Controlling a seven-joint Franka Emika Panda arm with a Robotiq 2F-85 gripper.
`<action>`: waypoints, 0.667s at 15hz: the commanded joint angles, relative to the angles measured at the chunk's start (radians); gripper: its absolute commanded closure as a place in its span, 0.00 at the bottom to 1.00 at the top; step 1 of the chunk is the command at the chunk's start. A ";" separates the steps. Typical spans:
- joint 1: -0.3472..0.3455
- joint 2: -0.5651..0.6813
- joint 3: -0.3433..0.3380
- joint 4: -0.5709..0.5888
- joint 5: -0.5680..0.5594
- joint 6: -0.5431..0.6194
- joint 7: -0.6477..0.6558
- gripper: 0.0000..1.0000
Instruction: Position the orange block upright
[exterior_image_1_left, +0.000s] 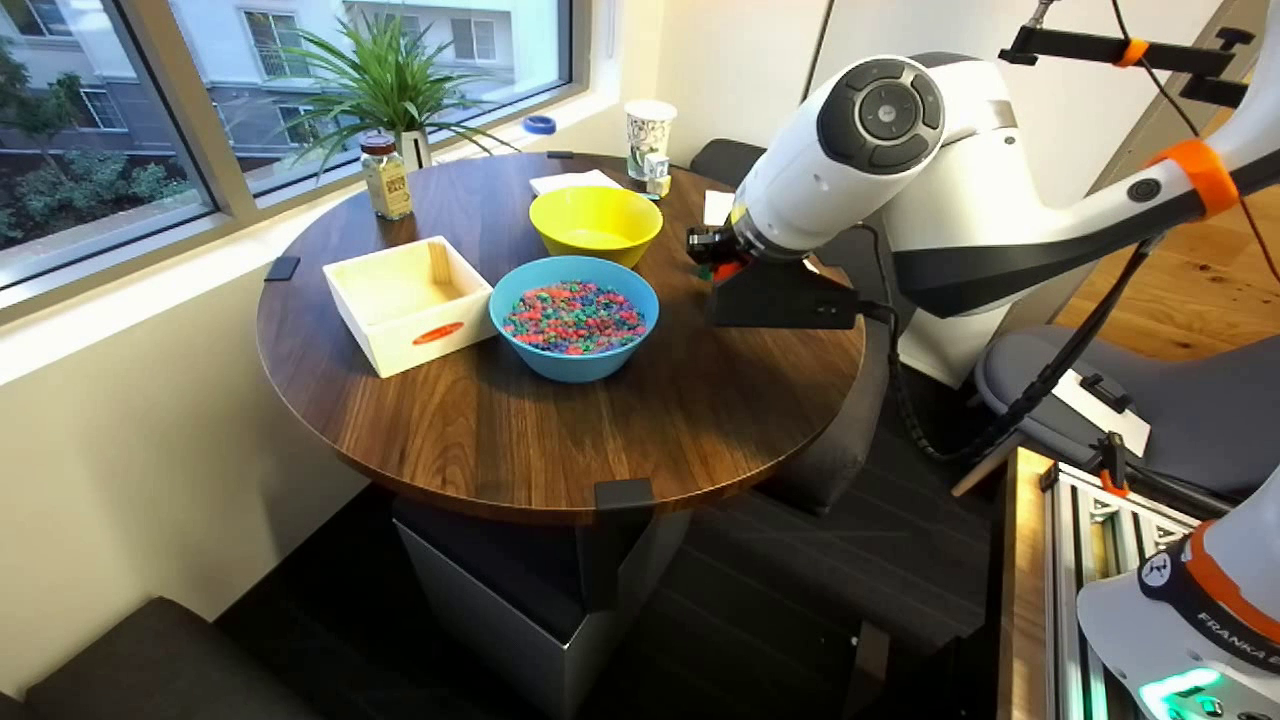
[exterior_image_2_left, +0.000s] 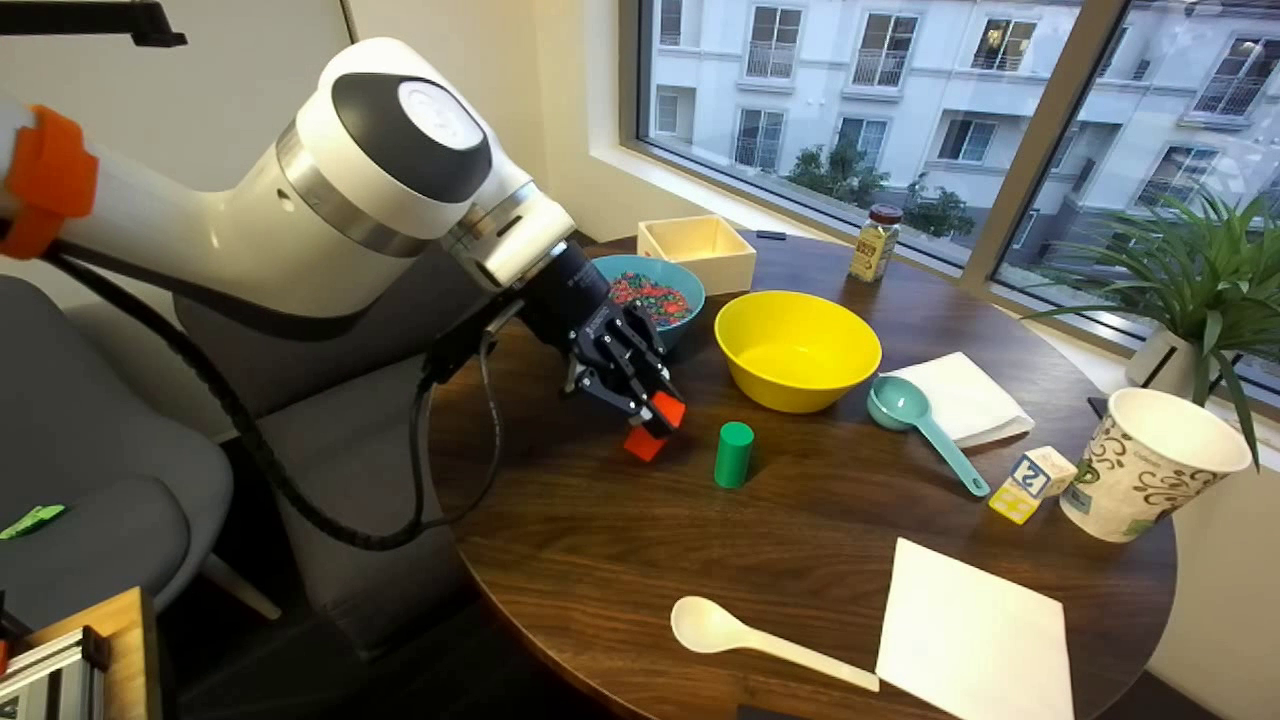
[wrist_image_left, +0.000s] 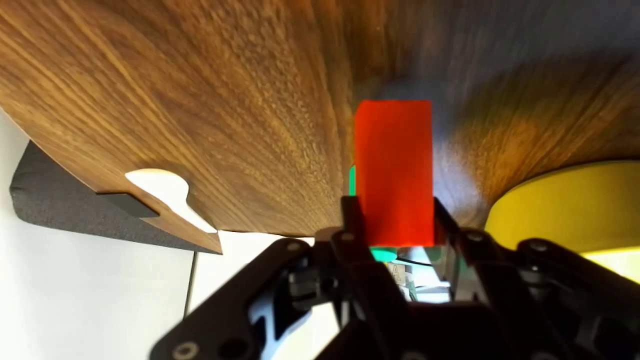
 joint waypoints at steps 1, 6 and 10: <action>0.010 0.018 0.005 -0.004 -0.049 -0.001 0.062 0.92; 0.015 0.032 0.006 -0.002 -0.060 -0.002 0.070 0.92; 0.017 0.031 0.007 -0.001 -0.063 -0.004 0.057 0.40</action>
